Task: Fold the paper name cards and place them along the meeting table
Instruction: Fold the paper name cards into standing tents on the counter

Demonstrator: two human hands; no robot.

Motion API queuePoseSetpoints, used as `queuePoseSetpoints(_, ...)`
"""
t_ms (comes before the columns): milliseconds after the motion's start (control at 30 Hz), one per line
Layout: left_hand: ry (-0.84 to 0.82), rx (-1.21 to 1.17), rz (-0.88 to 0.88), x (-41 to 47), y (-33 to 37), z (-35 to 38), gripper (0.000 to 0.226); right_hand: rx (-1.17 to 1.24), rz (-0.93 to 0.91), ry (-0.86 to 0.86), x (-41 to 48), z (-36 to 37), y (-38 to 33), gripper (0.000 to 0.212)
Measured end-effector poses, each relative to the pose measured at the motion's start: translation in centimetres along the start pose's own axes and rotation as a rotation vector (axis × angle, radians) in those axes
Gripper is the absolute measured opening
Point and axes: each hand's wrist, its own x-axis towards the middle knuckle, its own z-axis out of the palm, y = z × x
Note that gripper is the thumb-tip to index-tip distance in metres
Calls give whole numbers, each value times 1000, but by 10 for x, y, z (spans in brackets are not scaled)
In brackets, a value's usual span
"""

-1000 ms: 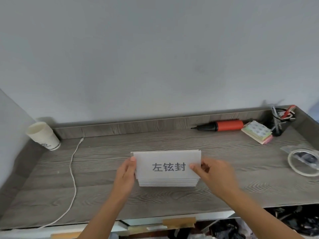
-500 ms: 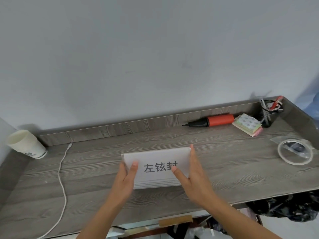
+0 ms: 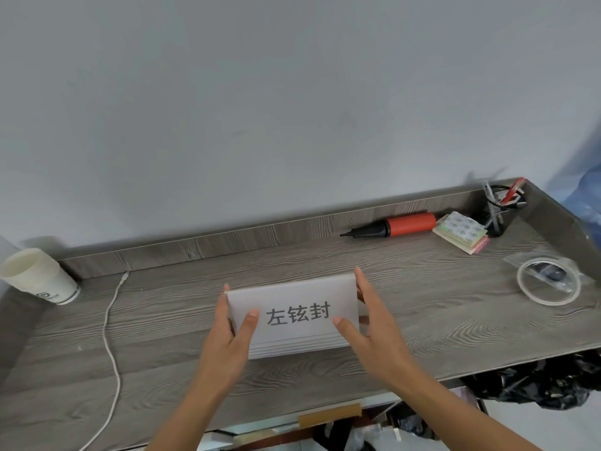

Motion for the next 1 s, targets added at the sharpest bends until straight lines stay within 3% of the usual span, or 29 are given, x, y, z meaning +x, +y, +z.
queuePoseSetpoints(133, 4, 13, 24, 0, -1, 1, 83, -10, 5, -12, -4, 2, -2, 86)
queuePoseSetpoints(300, 13, -119, -33, 4, -7, -1, 68, 199, 149, 8, 1, -1, 5, 83)
queuePoseSetpoints(467, 54, -235, -50, 3, 4, 6, 29, 220, 266, -18, 14, -1, -1, 89)
queuePoseSetpoints(633, 74, -267, 0, 2, 2, 7, 23, 241, 246, -65, 17, 5, -9, 72)
queuePoseSetpoints(733, 52, -270, 20, -8, -4, 6, 33, 259, 222, -5, 8, 11, -18, 55)
queuePoseSetpoints(867, 91, -269, 23, -30, -20, -1, 44, 228, 171, -1, -10, 15, -20, 61)
queuePoseSetpoints(1000, 162, -251, 30, -62, -30, -15, 42, 206, 116, -57, -24, 26, -23, 38)
